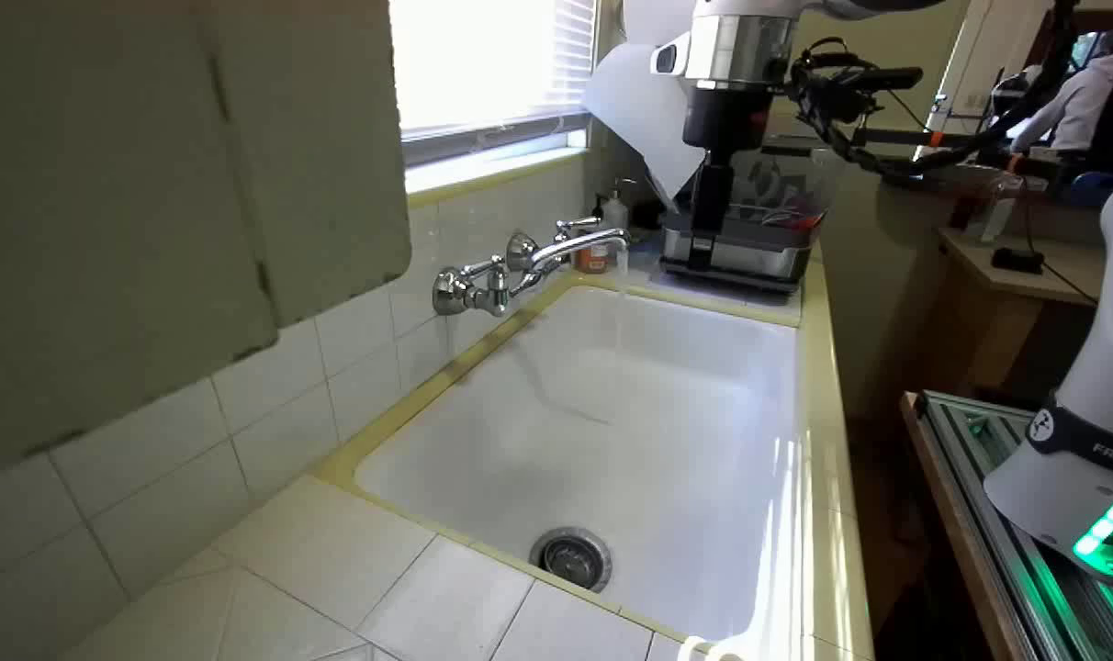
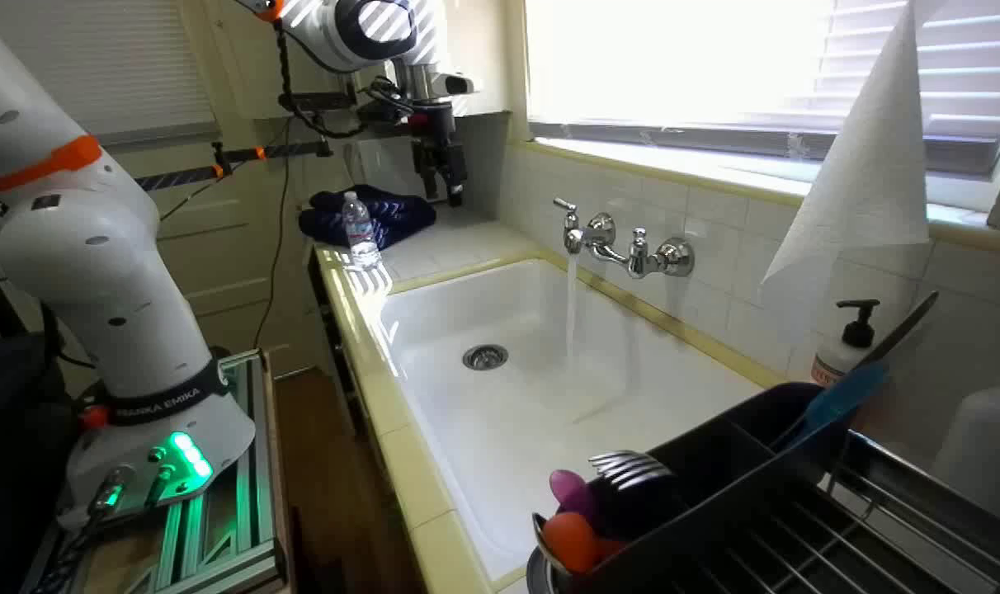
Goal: Close the open tap and then slightly push the nozzle to the left
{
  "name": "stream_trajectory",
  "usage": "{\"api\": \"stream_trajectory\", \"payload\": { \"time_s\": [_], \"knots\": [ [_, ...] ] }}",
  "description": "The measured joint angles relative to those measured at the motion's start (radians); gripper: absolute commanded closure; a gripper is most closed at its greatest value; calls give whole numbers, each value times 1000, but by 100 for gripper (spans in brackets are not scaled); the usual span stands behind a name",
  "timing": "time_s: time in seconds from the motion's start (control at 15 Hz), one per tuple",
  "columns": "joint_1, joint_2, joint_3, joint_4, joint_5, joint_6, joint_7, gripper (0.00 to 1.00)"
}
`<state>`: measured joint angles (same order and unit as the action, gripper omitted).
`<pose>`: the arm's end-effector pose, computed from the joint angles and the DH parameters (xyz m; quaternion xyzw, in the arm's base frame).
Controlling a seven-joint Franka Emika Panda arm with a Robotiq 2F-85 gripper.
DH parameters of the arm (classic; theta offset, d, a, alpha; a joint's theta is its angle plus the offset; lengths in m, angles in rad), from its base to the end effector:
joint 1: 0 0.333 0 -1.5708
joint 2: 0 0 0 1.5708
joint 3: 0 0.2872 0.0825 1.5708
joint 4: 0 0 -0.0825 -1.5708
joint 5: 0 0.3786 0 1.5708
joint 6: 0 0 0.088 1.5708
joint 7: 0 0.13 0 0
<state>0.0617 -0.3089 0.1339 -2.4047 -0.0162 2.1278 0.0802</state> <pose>0.4442 0.0862 0.3850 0.9978 0.0590 0.0181 0.0250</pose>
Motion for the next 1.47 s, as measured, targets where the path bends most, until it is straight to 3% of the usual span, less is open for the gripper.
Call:
{"api": "stream_trajectory", "payload": {
  "time_s": [0.93, 1.47],
  "knots": [
    [-1, 0, -3, 1, -2, 6, 6, 0],
    [-111, 35, -63, 50, -53, 235, 169, 0]
  ]
}}
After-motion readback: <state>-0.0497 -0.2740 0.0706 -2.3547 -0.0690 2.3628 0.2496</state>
